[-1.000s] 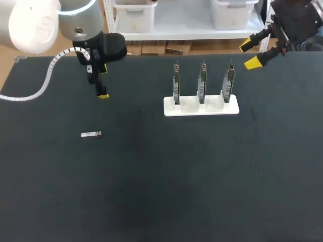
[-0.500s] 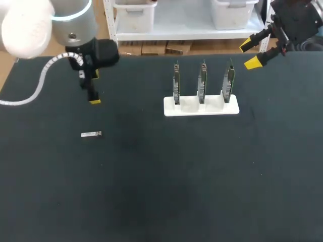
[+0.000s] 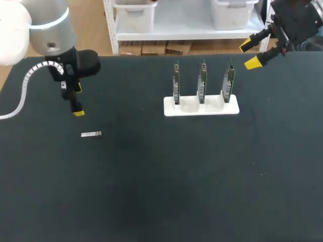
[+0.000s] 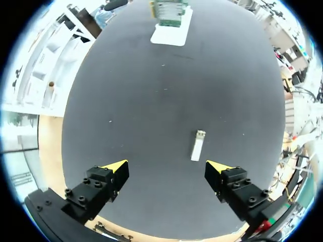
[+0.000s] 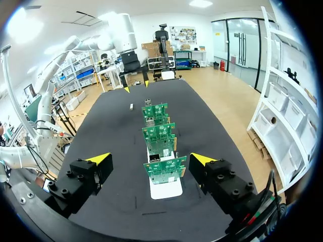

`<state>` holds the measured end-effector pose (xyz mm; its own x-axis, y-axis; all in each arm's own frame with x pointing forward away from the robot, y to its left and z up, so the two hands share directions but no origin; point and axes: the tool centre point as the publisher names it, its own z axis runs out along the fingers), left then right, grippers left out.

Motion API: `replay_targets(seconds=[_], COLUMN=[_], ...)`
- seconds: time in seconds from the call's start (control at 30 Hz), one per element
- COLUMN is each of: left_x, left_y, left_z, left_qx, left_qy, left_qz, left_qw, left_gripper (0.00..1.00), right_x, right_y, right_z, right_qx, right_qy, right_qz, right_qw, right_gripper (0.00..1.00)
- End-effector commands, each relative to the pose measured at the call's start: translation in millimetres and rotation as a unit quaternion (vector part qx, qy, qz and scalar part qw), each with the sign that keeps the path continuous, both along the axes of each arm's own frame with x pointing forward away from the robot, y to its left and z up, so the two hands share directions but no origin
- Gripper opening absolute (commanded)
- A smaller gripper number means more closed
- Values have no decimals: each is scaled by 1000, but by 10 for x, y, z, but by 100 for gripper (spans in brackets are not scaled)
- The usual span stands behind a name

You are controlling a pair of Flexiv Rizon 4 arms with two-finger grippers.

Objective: Pick up the optical module with the left hand, and insert it into the network port with the right hand.

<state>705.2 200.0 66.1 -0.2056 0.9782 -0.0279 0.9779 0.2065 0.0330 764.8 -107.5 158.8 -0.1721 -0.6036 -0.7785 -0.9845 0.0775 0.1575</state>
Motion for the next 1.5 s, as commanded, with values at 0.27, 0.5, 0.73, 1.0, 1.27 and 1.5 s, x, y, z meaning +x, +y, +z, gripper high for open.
replay_targets(seconds=[0.27,0.5,0.73,1.0,1.27,1.5], left_x=[-308,-330,-379,-505,-540,-551], left_y=[169,182,82,92,48,-2], left_z=[-269,-296,-367,-436,-497,-536], left_qx=[14,-5,-3,-2,-7,-7], left_qy=[3,3,-9,8,8,-5], left_qz=[13,33,22,27,30,21], left_qw=[1000,999,1000,1000,999,1000], left_gripper=[100,100,100,100,100,100], right_x=[-14,-14,-14,-14,-14,-14], right_y=[1,1,1,1,1,1], right_z=[-2,-2,-2,-2,-2,-2], right_qx=[0,0,0,0,0,0], right_qy=[-2,-2,-2,-2,-2,-2], right_qz=[-1,-1,-1,-1,-1,-1], right_qw=[1000,1000,1000,1000,1000,1000], right_gripper=[100,100,100,100,100,100])
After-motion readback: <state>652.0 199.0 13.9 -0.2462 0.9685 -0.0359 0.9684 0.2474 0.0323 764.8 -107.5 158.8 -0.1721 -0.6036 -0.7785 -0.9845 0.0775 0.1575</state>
